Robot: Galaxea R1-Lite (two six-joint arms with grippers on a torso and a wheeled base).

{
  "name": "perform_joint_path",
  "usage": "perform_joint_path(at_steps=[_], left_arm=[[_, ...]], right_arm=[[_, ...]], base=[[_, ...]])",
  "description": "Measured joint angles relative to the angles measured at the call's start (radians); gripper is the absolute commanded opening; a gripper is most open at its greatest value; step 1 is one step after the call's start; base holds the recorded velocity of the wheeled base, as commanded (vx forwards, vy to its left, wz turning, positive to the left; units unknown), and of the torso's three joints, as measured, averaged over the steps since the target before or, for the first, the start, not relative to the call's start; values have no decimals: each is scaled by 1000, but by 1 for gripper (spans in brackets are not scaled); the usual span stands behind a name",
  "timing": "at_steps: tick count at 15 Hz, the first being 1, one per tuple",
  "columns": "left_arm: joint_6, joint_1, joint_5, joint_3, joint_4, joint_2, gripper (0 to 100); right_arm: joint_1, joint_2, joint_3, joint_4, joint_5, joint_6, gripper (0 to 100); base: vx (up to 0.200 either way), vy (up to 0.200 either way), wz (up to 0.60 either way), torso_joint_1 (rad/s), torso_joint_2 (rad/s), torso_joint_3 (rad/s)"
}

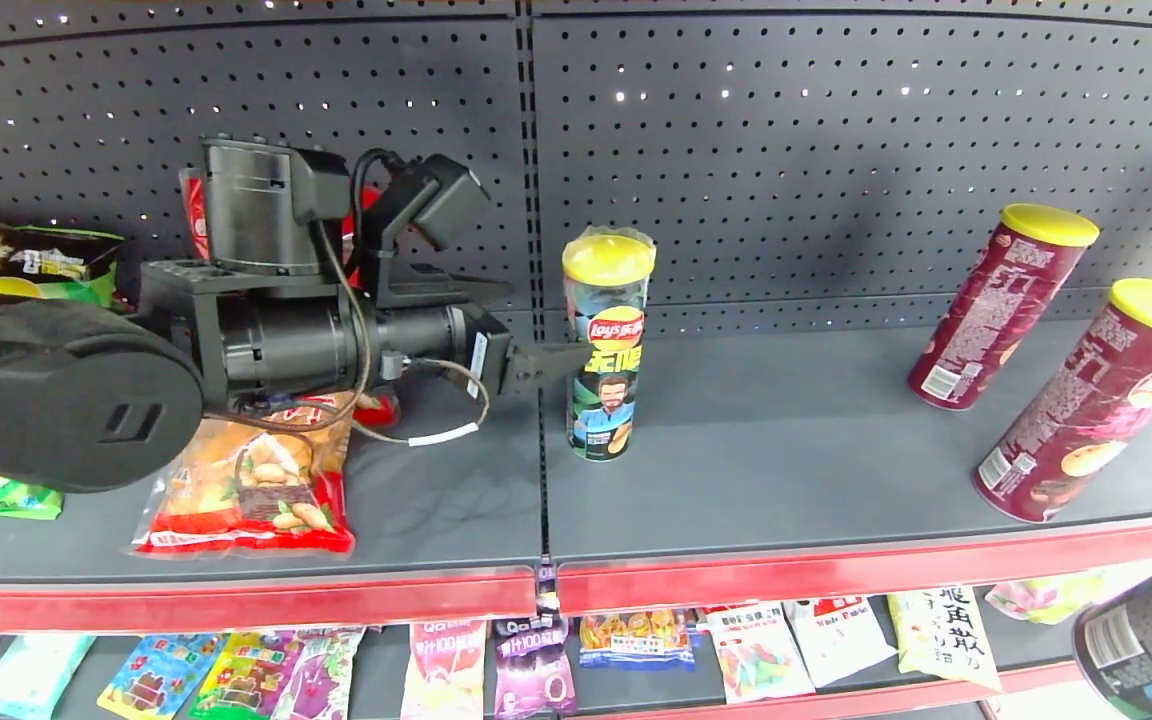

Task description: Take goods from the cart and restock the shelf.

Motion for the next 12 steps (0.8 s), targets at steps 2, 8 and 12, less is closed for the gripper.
perform_joint_path(at_steps=[2,8,12], left_arm=[[0,0,-1,-9,-18,27,100],[-1,-1,-3,-59,-33,88,100],[-2,-24,-2,-93,-32,124,100]], right_arm=[[0,1,0,0,0,0,0],[-1,1,12,0,0,0,0],[-6,1,14,0,-4,0,0]], base=[[0,0,0,0,0,0],[0,0,0,0,0,0],[0,0,0,0,0,0]])
